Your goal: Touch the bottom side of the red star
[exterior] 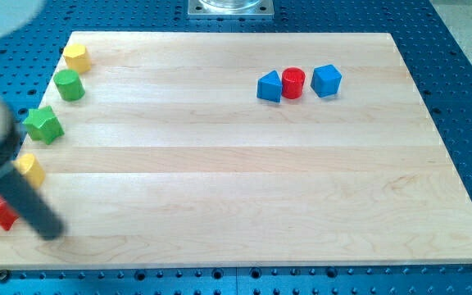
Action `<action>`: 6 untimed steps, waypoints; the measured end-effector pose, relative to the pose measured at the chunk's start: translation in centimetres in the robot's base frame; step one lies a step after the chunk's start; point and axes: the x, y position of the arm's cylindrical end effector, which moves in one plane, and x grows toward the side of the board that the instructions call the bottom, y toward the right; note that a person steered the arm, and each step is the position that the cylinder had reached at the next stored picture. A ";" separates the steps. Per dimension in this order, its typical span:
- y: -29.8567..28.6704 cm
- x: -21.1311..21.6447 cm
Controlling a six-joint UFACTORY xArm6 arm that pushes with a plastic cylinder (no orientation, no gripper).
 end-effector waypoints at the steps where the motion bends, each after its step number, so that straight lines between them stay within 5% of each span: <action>1: 10.2 -2.4; 2: 12.8 -2.4; 3: 2.8 3.4; 5: -11.2 3.0; 6: -12.0 0.9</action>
